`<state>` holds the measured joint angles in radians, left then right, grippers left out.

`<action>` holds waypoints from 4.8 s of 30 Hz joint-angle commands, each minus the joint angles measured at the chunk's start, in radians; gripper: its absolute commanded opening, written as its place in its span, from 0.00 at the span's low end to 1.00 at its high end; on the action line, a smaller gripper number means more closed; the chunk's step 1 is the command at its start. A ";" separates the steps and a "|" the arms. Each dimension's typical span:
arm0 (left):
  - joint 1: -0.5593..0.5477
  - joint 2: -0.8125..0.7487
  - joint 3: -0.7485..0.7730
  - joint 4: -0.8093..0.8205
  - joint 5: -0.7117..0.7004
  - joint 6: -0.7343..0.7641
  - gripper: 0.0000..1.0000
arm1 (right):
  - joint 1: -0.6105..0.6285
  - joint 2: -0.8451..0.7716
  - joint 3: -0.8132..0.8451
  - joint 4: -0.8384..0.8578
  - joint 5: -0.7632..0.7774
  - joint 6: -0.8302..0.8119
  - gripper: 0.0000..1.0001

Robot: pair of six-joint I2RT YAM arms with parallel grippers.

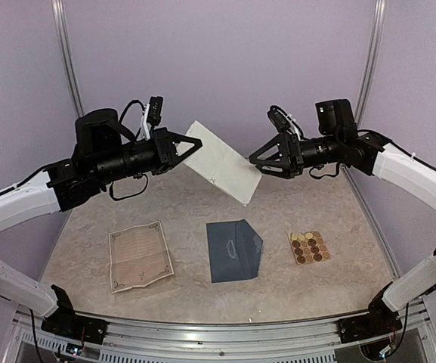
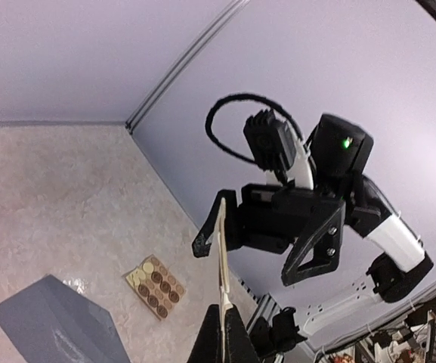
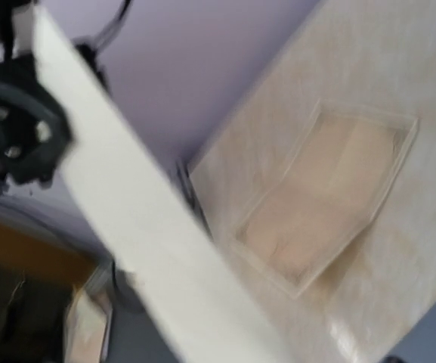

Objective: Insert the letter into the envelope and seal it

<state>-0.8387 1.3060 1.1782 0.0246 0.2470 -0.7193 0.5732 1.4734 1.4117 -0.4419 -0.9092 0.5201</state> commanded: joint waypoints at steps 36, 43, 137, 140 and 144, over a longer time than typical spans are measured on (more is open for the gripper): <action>0.054 -0.150 0.076 -0.373 -0.313 0.189 0.81 | 0.065 0.035 0.117 -0.270 0.233 -0.180 0.00; 0.042 0.002 0.222 -0.517 -0.014 0.353 0.73 | 0.149 0.134 0.210 -0.442 0.149 -0.294 0.00; -0.102 0.209 -0.190 -0.146 -0.299 -0.329 0.63 | 0.060 -0.009 -0.304 0.030 0.418 0.274 0.00; -0.088 0.292 -0.186 -0.149 -0.220 -0.321 0.61 | 0.060 -0.013 -0.371 0.071 0.419 0.283 0.00; -0.074 0.385 -0.172 -0.149 -0.140 -0.284 0.59 | 0.054 0.007 -0.409 0.098 0.435 0.270 0.00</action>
<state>-0.9302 1.6157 0.9916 -0.1013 0.0051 -1.0317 0.6376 1.4929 1.0256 -0.3710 -0.5056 0.8070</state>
